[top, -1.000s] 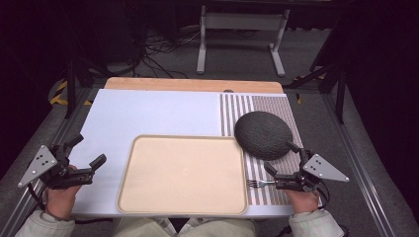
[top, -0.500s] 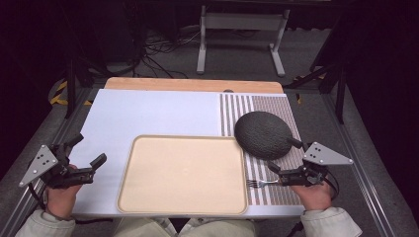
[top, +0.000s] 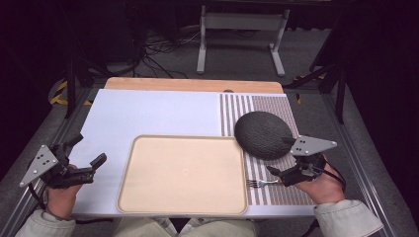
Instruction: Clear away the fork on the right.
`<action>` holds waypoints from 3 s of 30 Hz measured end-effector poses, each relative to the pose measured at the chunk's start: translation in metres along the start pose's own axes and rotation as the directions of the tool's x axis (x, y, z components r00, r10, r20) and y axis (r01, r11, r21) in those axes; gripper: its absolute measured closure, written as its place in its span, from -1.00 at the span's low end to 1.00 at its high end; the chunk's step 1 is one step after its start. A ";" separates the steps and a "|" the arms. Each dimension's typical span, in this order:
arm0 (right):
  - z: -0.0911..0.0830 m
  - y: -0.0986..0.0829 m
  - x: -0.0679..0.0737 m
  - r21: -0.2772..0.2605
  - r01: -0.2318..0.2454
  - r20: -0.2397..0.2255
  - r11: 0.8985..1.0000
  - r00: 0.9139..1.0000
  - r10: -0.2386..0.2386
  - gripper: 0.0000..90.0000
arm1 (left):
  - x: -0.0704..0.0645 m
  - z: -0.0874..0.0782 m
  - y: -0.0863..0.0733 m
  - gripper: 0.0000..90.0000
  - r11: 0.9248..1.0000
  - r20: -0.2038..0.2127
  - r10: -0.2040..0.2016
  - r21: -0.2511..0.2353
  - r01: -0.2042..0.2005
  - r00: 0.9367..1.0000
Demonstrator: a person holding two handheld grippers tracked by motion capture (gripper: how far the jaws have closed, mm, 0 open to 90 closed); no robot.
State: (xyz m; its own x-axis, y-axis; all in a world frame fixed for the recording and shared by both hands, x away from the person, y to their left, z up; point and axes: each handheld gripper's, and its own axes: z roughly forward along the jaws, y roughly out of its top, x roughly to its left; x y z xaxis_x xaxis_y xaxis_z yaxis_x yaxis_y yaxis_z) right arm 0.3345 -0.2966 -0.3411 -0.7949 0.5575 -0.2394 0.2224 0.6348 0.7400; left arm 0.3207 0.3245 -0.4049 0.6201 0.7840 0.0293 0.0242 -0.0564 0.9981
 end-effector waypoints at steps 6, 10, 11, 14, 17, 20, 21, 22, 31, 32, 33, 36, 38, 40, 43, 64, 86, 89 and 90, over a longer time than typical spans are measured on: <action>0.006 0.006 0.000 0.103 0.064 -0.037 0.993 0.997 -0.061 -0.91 | 0.000 0.000 0.000 -1.00 1.000 -0.001 0.003 -0.002 -0.003 1.000; 0.009 0.008 -0.002 0.164 0.102 -0.059 0.981 0.994 -0.093 -0.90 | 0.000 0.000 0.000 -1.00 1.000 -0.003 0.001 -0.004 -0.001 1.000; 0.011 0.007 -0.002 0.177 0.111 -0.065 0.978 0.993 -0.100 -0.90 | 0.000 0.000 0.000 -1.00 1.000 -0.002 0.002 -0.001 -0.002 1.000; 0.014 0.006 -0.004 0.222 0.132 -0.079 0.966 0.990 -0.117 -0.90 | 0.000 0.000 0.000 -1.00 1.000 -0.003 0.002 -0.001 -0.002 1.000; 0.017 0.005 -0.005 0.257 0.152 -0.088 0.954 0.987 -0.134 -0.90 | 0.000 0.000 0.000 -1.00 1.000 -0.003 0.001 -0.001 -0.001 1.000; 0.020 0.005 -0.005 0.285 0.169 -0.102 0.943 0.984 -0.146 -0.89 | 0.000 0.000 0.000 -1.00 1.000 -0.004 0.002 0.001 -0.002 1.000; 0.021 0.005 -0.006 0.292 0.174 -0.109 0.941 0.983 -0.148 -0.89 | 0.000 0.000 0.000 -1.00 1.000 -0.003 0.001 0.000 -0.001 1.000; 0.023 0.005 -0.006 0.306 0.181 -0.116 0.935 0.982 -0.152 -0.89 | 0.000 0.000 0.000 -1.00 1.000 -0.004 0.001 0.000 -0.001 1.000; 0.033 0.006 -0.006 0.393 0.238 -0.181 0.888 0.967 -0.179 -0.89 | 0.000 0.001 -0.001 -1.00 1.000 -0.002 0.002 0.006 -0.002 1.000; 0.035 0.006 -0.006 0.409 0.252 -0.190 0.877 0.964 -0.188 -0.89 | 0.000 0.001 -0.001 -1.00 1.000 -0.004 0.001 0.001 -0.001 1.000; 0.036 0.007 -0.006 0.426 0.261 -0.198 0.866 0.961 -0.192 -0.89 | 0.000 0.001 -0.001 -1.00 1.000 -0.004 -0.001 0.000 0.001 1.000; 0.039 0.007 -0.007 0.447 0.277 -0.209 0.851 0.957 -0.201 -0.89 | 0.000 0.000 -0.001 -1.00 1.000 -0.004 0.000 0.001 0.000 1.000; 0.042 0.006 -0.008 0.465 0.291 -0.224 0.836 0.952 -0.206 -0.88 | 0.000 0.001 -0.001 -1.00 1.000 -0.004 -0.001 0.001 0.001 1.000; 0.043 0.006 -0.007 0.482 0.289 -0.233 0.827 0.952 -0.197 -0.88 | 0.000 0.001 -0.001 -1.00 1.000 -0.003 -0.002 0.003 0.002 1.000; 0.046 0.005 -0.007 0.499 0.301 -0.261 0.813 0.946 -0.190 -0.88 | 0.000 0.001 -0.001 -1.00 1.000 -0.004 -0.003 0.002 0.003 1.000; 0.071 -0.016 -0.004 0.569 0.375 -0.382 0.732 0.909 -0.169 -0.21 | -0.001 0.002 -0.001 -1.00 1.000 -0.004 -0.003 0.001 0.003 1.000; 0.078 -0.033 -0.004 0.607 0.443 -0.446 0.660 0.877 -0.179 0.54 | -0.001 0.002 -0.001 -1.00 1.000 -0.004 -0.001 0.007 0.001 1.000; 0.077 -0.034 -0.004 0.605 0.456 -0.449 0.653 0.872 -0.193 0.66 | -0.001 0.002 -0.001 -1.00 1.000 -0.004 -0.001 0.006 0.001 1.000; 0.077 -0.034 -0.004 0.605 0.456 -0.449 0.653 0.872 -0.193 0.66 | -0.001 0.002 -0.001 -1.00 1.000 -0.004 -0.001 0.006 0.001 1.000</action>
State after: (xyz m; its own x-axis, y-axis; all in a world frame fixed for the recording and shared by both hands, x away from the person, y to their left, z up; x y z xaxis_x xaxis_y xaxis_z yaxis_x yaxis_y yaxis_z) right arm 0.3735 -0.2789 -0.4135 -0.9899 0.1237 -0.0692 0.1244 0.9922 -0.0056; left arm 0.3215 0.3229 -0.4065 0.6170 0.7864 0.0281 0.0300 -0.0592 0.9978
